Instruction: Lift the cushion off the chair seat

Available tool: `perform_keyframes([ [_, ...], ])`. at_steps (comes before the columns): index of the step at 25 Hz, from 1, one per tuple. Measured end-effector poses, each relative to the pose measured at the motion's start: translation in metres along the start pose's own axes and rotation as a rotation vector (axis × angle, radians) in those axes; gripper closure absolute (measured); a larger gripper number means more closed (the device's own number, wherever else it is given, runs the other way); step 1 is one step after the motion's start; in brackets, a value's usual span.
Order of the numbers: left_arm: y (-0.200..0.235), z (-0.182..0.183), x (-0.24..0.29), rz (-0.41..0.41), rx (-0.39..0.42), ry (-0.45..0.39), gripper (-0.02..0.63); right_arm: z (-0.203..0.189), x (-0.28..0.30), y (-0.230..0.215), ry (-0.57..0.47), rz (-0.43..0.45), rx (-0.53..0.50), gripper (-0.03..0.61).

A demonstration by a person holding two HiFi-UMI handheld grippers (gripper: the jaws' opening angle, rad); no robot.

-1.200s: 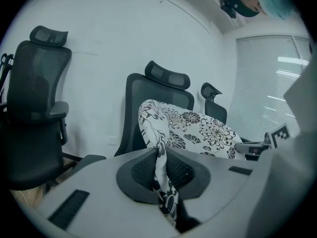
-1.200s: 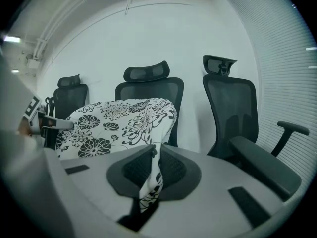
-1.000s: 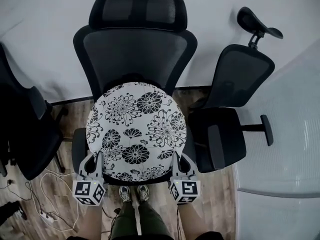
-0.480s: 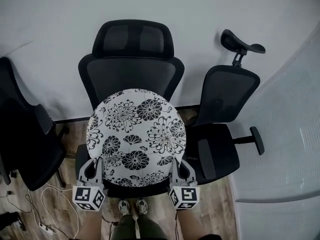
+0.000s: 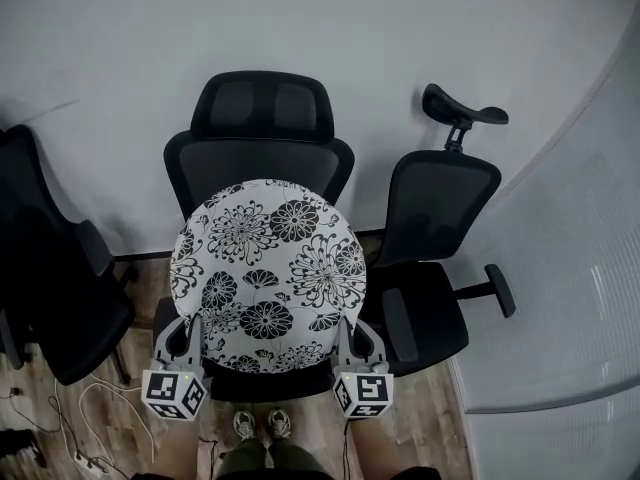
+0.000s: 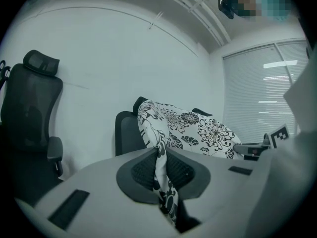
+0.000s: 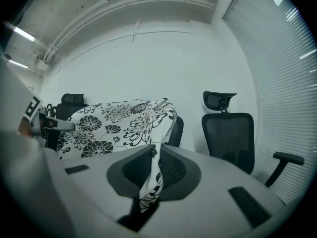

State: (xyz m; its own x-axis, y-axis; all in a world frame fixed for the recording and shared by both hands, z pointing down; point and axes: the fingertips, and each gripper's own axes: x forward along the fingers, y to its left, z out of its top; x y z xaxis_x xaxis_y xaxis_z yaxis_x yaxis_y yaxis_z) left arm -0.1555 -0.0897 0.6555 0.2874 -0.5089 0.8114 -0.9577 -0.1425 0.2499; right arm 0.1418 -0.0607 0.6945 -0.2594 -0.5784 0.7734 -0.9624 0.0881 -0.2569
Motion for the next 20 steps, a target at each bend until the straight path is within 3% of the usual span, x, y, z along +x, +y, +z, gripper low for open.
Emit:
perform_keyframes([
  [20,0.008,-0.021,0.012,-0.054,0.029,-0.179,0.586,-0.010,0.006,-0.004,-0.164,-0.016,-0.080,0.541],
])
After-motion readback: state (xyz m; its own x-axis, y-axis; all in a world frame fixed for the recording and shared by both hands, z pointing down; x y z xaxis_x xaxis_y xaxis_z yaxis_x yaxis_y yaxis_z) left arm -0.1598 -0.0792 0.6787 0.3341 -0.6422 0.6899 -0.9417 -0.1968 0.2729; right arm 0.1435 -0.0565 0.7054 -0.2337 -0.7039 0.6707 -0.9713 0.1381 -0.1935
